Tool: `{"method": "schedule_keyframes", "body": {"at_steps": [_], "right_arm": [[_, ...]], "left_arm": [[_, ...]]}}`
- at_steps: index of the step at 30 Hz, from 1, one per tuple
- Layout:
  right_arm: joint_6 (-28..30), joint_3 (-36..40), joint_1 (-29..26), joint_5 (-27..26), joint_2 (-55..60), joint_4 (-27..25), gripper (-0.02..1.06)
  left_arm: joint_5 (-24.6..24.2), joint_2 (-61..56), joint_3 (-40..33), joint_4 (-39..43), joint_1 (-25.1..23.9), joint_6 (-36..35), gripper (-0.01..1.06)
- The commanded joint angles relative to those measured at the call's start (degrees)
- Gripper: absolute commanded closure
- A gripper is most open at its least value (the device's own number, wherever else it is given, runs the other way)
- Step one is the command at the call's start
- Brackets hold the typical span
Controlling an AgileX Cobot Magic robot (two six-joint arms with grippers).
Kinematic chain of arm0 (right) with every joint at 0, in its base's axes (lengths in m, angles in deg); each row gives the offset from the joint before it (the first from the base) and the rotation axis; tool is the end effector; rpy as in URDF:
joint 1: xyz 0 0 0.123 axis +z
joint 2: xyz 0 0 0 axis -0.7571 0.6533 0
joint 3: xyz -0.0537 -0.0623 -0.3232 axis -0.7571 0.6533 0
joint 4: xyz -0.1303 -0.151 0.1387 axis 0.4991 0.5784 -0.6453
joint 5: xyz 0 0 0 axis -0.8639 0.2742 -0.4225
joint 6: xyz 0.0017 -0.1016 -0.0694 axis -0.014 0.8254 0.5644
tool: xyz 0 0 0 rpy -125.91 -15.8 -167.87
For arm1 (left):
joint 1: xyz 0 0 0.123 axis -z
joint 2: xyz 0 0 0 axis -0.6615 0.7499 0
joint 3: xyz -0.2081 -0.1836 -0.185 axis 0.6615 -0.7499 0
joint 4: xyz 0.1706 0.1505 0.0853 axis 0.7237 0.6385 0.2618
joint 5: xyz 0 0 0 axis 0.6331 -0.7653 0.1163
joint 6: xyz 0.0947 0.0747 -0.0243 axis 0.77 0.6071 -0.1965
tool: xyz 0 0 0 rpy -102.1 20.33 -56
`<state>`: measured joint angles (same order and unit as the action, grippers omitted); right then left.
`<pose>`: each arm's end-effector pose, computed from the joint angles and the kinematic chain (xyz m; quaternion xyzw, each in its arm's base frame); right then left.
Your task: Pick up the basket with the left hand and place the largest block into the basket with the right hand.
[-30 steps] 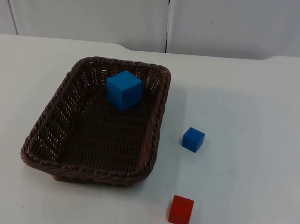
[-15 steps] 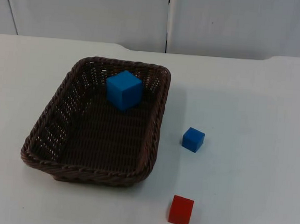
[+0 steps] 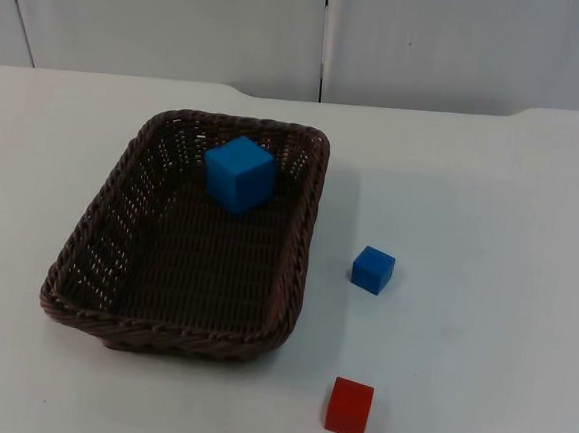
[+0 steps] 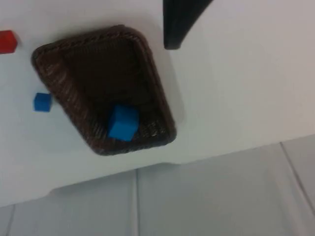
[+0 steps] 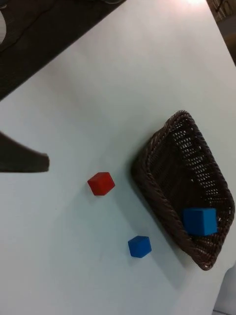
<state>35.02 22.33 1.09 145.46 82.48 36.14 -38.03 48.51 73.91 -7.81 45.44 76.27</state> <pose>-0.0193 -0.0309 0.2646 -0.3267 0.7851 0.2239 0.4762 -0.0455 -0.0251 0.3353 0.1460 0.8197 -0.0805 0.5480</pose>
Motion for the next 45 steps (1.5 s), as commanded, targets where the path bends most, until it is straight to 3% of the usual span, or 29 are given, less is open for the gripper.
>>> {"method": "schedule_keyframes", "body": {"at_steps": [1, 13, 17, 25, 45], "right_arm": [[0.1, 0.6, 0.2, 0.3, -0.1, 0.1, 0.27], [-0.2, 0.6, 0.2, 0.3, -0.1, 0.1, 0.27], [-0.2, 0.6, 0.2, 0.3, -0.1, 0.1, 0.27], [-0.2, 0.6, 0.2, 0.3, -0.1, 0.1, 0.27], [-0.2, 0.6, 0.2, 0.3, -0.1, 0.1, 0.27]], "left_arm": [[-0.5, -0.8, -0.1, 1.5, 0.0, -0.8, 0.0], [0.1, -1.9, -1.5, 1.7, 0.0, -1.9, 0.0], [2.6, -5.6, -8.6, 3.7, 0.0, -5.9, 0.0], [4.2, -8.2, -14.5, 11.5, 0.0, -16.3, 0.0], [3.3, -8.2, -15.4, 11.1, 0.0, -14.2, 0.0]]}}
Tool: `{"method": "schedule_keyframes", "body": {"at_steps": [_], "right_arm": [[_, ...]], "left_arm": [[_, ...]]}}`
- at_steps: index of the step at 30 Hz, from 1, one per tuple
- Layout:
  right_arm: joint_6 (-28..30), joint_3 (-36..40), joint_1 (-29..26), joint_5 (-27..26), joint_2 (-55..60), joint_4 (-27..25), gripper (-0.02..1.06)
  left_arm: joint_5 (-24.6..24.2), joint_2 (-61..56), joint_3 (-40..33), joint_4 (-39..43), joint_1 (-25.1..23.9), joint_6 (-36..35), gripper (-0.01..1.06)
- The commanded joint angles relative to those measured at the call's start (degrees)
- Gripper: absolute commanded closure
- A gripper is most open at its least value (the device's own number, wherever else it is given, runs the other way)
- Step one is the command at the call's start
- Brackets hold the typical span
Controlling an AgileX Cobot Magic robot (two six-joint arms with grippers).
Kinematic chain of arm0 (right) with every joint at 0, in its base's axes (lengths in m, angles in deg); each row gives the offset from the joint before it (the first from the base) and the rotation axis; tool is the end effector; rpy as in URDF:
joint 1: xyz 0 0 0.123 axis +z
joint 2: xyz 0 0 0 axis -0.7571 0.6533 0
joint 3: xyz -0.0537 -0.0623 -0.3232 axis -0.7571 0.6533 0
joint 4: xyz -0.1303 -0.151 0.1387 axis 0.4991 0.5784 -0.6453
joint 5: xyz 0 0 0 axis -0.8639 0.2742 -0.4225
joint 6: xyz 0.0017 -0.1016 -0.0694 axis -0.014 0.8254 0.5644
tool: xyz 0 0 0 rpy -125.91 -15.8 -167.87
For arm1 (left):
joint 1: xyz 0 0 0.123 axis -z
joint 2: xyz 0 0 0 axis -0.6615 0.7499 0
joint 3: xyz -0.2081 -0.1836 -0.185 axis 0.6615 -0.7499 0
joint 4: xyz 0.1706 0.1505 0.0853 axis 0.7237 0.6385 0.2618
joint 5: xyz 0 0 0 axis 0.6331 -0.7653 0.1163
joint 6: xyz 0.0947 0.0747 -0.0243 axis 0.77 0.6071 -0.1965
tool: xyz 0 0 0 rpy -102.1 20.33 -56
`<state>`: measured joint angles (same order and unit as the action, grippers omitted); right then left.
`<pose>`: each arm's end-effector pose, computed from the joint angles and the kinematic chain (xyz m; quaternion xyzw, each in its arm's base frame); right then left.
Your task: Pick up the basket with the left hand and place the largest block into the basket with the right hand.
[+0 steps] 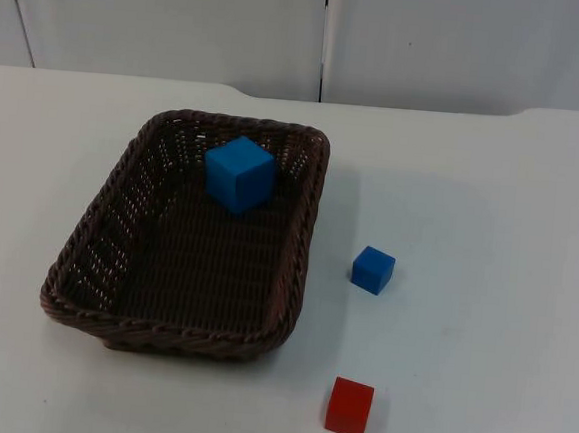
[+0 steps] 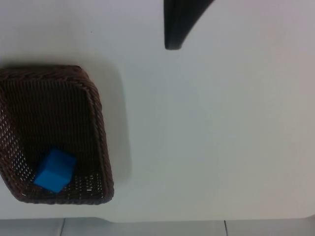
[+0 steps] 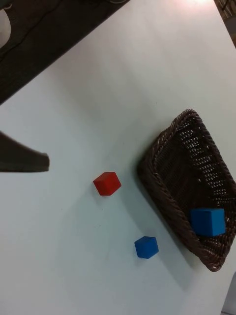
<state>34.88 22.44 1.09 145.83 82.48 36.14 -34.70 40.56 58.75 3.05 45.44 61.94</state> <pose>-0.0194 -0.0311 0.2634 -0.3266 0.7875 0.2228 0.4727 -0.0336 -0.0049 0.2572 0.0277 0.8563 -0.0540 0.5128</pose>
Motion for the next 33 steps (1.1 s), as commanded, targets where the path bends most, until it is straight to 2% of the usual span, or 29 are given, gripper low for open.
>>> {"method": "schedule_keyframes", "body": {"at_steps": [1, 12, 15, 16, 17, 18, 33], "right_arm": [[0.0, 0.4, 0.2, -0.1, -0.1, 0.1, 0.27], [0.0, 0.4, 0.2, -0.1, -0.1, 0.1, 0.26], [0.0, 0.4, 0.2, -0.1, -0.1, 0.1, 0.11], [0.0, 0.4, 0.2, -0.1, -0.1, 0.1, 0.11], [0.0, 0.4, 0.2, -0.1, -0.1, 0.1, 0.02], [0.0, 0.4, 0.2, -0.1, -0.1, 0.1, -0.01], [0.0, 0.4, 0.2, -0.1, -0.1, 0.1, -0.01]], "left_arm": [[0.0, -0.2, -0.2, 0.2, 0.0, 0.1, 0.0], [0.0, -0.2, -0.2, 0.2, 0.0, 0.1, 0.0], [0.0, -0.2, -0.2, 0.1, 0.0, 0.5, 0.0], [0.0, -0.2, -0.2, 0.1, 0.0, 0.5, 0.0], [0.0, -0.2, -0.2, 0.1, 0.0, 0.5, 0.0], [0.0, -0.2, -0.2, 0.1, 0.0, 0.5, 0.0], [0.1, -0.2, -0.2, -0.7, 0.0, 0.5, 0.0]]}}
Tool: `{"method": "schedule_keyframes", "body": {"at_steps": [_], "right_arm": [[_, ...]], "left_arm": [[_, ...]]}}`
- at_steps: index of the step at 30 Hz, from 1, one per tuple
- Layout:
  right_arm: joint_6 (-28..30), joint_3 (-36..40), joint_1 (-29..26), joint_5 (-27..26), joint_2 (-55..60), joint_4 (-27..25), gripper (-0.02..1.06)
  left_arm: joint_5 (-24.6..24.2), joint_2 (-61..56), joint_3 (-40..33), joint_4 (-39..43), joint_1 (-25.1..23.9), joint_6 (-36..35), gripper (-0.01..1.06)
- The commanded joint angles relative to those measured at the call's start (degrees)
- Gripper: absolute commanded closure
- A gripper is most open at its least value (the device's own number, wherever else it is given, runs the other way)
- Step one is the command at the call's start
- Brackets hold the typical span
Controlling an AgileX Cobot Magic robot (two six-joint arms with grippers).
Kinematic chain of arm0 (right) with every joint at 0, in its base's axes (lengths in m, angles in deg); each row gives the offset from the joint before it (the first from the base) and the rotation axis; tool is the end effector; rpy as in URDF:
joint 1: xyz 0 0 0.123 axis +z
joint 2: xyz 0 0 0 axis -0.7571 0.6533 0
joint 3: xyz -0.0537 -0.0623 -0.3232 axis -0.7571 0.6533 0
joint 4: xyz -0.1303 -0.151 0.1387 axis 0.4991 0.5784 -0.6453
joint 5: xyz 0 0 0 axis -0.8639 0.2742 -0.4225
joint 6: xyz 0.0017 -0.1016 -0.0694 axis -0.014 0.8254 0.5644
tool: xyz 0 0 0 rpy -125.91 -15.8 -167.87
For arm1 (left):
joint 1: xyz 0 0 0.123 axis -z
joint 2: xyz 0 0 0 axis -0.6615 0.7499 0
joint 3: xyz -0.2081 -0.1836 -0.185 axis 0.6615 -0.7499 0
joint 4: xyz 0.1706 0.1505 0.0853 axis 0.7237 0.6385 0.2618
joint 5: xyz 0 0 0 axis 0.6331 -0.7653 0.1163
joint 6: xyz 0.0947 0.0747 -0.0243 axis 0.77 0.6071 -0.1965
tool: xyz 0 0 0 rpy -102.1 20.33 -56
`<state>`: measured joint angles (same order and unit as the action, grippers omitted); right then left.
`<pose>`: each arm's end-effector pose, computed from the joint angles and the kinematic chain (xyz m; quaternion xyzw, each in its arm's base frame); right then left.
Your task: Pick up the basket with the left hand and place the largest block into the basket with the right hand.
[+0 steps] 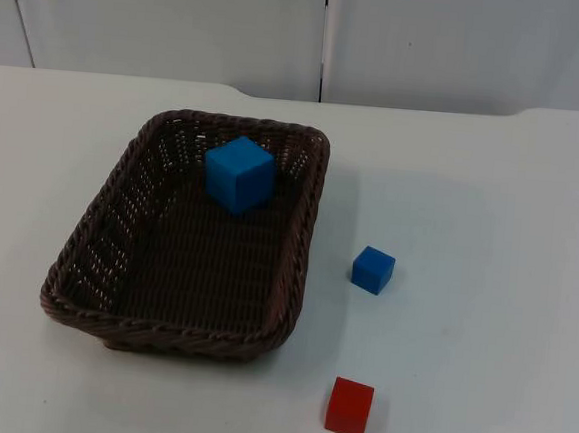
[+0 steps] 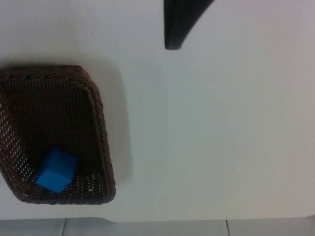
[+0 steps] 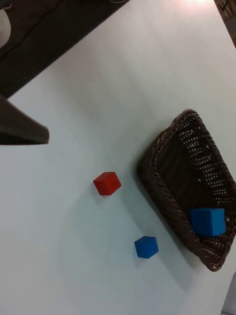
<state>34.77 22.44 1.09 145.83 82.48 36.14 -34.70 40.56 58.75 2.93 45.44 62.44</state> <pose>-0.0194 -0.0311 0.2634 -0.3258 0.7879 0.2233 0.4725 -0.0337 -0.0051 0.2573 0.0315 0.8562 -0.0528 0.5130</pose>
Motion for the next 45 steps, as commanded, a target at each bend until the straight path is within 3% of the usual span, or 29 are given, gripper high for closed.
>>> {"method": "schedule_keyframes", "body": {"at_steps": [1, 30, 39, 45], "right_arm": [[0.1, 0.4, 0.2, -0.1, -0.1, 0.1, -0.01], [0.1, 0.4, 0.2, -0.2, -0.1, 0.1, -0.01], [0.1, 0.4, 0.2, -0.2, -0.1, 0.1, -0.01], [0.1, 0.4, 0.2, -0.2, -0.1, 0.1, -0.01]], "left_arm": [[0.1, -0.2, -0.2, -0.5, 0.0, 0.0, 0.0], [0.1, -0.2, -0.2, -0.3, -0.2, 0.0, 0.0], [0.1, -0.2, -0.2, 0.0, -6.8, 0.0, 0.0], [0.1, -0.2, -0.2, 0.1, -7.4, 0.0, 0.0]]}}
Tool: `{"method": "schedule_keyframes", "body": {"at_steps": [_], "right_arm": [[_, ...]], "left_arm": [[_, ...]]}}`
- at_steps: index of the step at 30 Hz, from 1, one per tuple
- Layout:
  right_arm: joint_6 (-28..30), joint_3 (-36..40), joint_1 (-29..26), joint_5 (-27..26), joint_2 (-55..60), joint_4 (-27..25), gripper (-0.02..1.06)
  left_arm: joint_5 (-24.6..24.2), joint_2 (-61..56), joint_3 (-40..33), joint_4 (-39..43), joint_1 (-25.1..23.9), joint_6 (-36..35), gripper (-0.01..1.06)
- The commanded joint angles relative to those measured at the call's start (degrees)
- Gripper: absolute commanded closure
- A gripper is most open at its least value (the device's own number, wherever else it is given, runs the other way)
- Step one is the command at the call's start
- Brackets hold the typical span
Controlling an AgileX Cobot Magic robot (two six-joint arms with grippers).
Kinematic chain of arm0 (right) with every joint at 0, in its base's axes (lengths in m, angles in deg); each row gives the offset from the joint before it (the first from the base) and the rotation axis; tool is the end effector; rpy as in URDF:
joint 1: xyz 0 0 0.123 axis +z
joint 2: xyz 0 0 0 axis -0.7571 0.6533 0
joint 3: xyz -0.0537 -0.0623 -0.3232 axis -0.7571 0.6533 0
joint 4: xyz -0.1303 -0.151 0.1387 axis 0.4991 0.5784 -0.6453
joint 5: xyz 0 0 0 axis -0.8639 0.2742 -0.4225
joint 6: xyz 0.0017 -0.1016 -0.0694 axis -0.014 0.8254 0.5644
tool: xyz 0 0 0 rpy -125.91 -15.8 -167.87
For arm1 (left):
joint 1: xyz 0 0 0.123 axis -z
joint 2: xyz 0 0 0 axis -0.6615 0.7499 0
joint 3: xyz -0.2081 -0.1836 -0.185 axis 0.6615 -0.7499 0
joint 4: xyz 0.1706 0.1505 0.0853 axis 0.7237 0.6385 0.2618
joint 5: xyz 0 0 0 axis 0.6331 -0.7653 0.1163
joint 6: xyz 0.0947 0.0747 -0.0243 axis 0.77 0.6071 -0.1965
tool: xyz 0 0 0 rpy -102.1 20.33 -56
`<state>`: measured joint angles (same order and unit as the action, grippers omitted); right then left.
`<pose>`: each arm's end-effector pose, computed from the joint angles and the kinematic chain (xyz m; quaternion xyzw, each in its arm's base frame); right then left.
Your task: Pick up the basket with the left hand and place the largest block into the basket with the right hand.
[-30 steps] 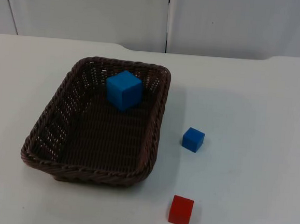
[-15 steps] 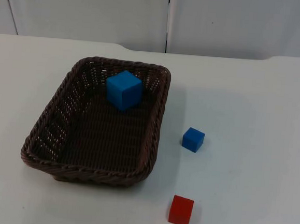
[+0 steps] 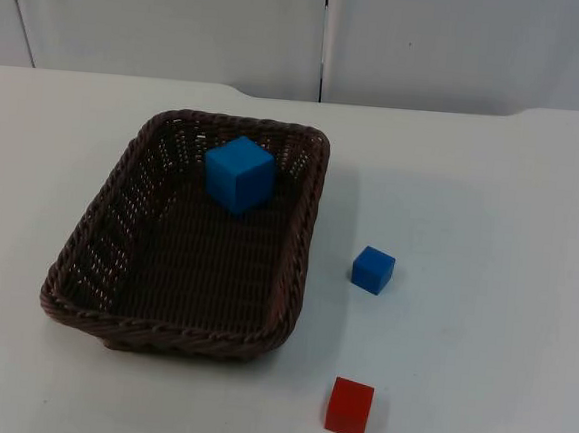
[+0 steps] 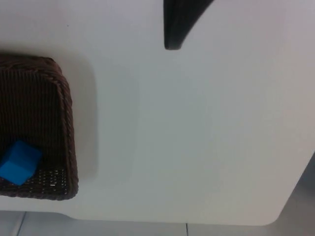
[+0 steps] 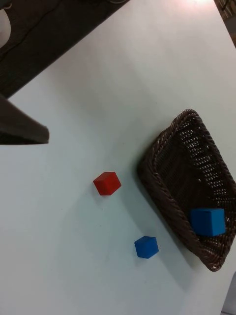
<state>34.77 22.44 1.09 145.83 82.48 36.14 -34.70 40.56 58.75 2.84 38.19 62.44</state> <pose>-0.0194 -0.0311 0.2634 -0.3258 0.7879 0.2233 0.4725 -0.0327 -0.0095 0.2573 -0.0227 0.8564 -0.0210 0.5153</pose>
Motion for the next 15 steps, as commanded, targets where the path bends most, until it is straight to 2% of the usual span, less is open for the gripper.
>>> {"method": "schedule_keyframes", "body": {"at_steps": [1, 7, 15], "right_arm": [[0.1, 0.4, 0.2, -0.2, -0.1, 0.1, -0.01], [0.1, 0.4, 0.1, -0.2, -0.1, 0.1, -0.01], [0.1, 0.4, -6.6, -0.2, -0.1, 0.1, -0.01]], "left_arm": [[0.1, -0.2, -0.2, 0.2, -0.2, 0.0, 0.0], [0.1, -0.2, -0.2, 0.2, -0.2, 0.0, 0.0], [0.1, -0.2, -0.2, 0.2, -0.2, 0.0, 0.0]]}}
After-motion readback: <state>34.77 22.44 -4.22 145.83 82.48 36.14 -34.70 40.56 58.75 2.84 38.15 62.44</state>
